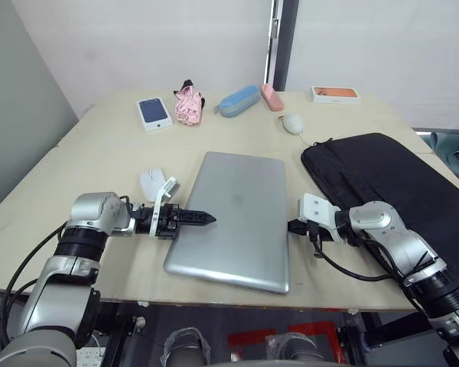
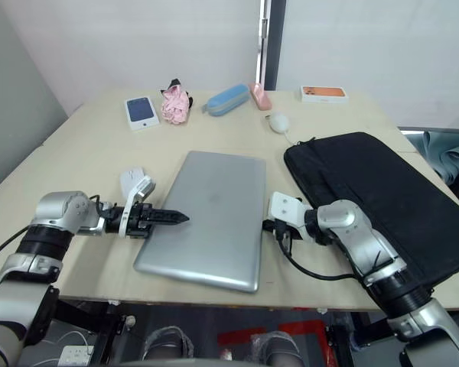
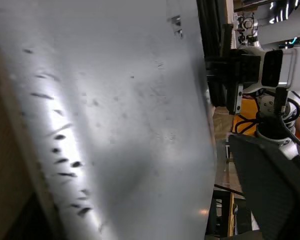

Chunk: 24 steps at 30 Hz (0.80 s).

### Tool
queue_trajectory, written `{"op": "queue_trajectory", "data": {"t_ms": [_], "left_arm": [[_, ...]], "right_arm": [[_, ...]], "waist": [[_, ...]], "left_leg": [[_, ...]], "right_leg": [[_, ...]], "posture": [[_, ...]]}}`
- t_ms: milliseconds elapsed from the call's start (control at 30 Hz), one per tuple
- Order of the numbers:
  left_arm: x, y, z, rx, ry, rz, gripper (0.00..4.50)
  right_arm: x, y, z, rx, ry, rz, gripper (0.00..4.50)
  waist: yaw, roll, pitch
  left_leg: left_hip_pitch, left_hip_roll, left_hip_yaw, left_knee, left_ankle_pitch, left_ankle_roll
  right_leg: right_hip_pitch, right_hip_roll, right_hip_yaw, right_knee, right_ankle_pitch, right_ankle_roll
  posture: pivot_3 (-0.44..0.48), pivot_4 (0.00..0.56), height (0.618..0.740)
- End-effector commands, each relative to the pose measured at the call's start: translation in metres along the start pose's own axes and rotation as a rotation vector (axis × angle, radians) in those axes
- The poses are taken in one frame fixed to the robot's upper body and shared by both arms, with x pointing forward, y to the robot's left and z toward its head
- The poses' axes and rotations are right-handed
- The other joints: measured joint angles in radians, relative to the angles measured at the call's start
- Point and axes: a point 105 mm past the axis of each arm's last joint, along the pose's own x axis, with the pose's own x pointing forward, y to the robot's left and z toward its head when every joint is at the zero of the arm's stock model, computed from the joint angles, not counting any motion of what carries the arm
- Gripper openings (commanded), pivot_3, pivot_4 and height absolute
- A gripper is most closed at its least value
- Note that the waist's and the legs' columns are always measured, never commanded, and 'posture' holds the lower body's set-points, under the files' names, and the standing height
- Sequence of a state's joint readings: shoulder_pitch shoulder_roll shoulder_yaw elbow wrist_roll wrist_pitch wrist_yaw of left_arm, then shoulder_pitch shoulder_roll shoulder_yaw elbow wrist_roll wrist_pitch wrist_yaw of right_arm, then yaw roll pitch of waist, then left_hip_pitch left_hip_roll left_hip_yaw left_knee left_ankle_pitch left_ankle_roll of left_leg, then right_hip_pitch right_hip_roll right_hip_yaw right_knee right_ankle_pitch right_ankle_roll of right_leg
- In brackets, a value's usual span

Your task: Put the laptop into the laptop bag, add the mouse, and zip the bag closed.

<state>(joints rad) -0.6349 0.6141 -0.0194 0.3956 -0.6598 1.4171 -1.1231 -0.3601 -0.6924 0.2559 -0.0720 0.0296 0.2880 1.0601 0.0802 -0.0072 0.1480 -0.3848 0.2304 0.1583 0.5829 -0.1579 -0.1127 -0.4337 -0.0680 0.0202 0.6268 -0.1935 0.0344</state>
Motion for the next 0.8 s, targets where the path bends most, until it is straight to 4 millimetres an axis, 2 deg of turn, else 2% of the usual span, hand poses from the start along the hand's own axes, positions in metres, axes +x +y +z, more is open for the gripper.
{"op": "queue_trajectory", "data": {"t_ms": [33,167,233,467,767,800], "left_arm": [[-0.005,-0.02,0.002,0.05,0.002,-0.059,2.26],[-0.011,-0.022,-0.005,0.033,0.01,-0.059,0.86],[-0.014,-0.025,-0.009,0.021,0.009,-0.067,0.37],[-0.015,-0.036,-0.009,0.01,-0.043,-0.108,0.3],[-0.008,-0.053,-0.019,0.064,-0.121,-0.186,0.3],[-0.006,-0.054,-0.02,0.069,-0.129,-0.187,0.3]], "right_arm": [[-0.001,0.003,-0.002,-0.003,0.001,0.002,0.0],[-0.004,0.005,-0.006,0.01,0.003,-0.004,0.0],[-0.005,0.006,-0.007,0.018,0.004,-0.009,0.0],[-0.014,0.003,-0.011,0.06,-0.008,-0.047,0.0],[-0.042,-0.015,0.004,0.232,-0.152,-0.22,0.0],[-0.049,-0.02,0.005,0.255,-0.172,-0.269,0.25]], "waist": [[0.0,0.0,0.0],[0.0,0.0,0.0],[0.001,0.0,0.0],[0.008,0.0,0.0],[0.011,-0.001,0.0],[0.01,-0.001,0.0]], "left_leg": [[0.0,0.0,0.0,0.0,0.0,0.0],[0.0,0.0,0.0,0.0,0.0,0.0],[0.0,0.0,0.0,-0.001,0.0,0.0],[-0.001,0.0,0.0,-0.003,0.0,0.0],[-0.002,-0.001,0.0,-0.003,0.0,0.0],[-0.002,-0.001,0.0,-0.003,0.0,0.0]], "right_leg": [[0.0,0.0,0.0,0.0,0.0,0.0],[0.0,0.0,0.0,-0.001,0.0,0.0],[0.0,0.0,0.0,-0.001,0.0,0.0],[0.0,0.0,-0.001,-0.004,0.0,0.0],[0.0,0.0,-0.001,-0.005,0.0,0.0],[0.0,0.0,-0.001,-0.005,0.0,0.0]], "posture": [[0.0,0.15,0.74],[0.0,0.15,0.74],[0.0,0.15,0.74],[0.0,0.15,0.74],[0.0,0.15,0.74],[0.0,0.15,0.74]]}}
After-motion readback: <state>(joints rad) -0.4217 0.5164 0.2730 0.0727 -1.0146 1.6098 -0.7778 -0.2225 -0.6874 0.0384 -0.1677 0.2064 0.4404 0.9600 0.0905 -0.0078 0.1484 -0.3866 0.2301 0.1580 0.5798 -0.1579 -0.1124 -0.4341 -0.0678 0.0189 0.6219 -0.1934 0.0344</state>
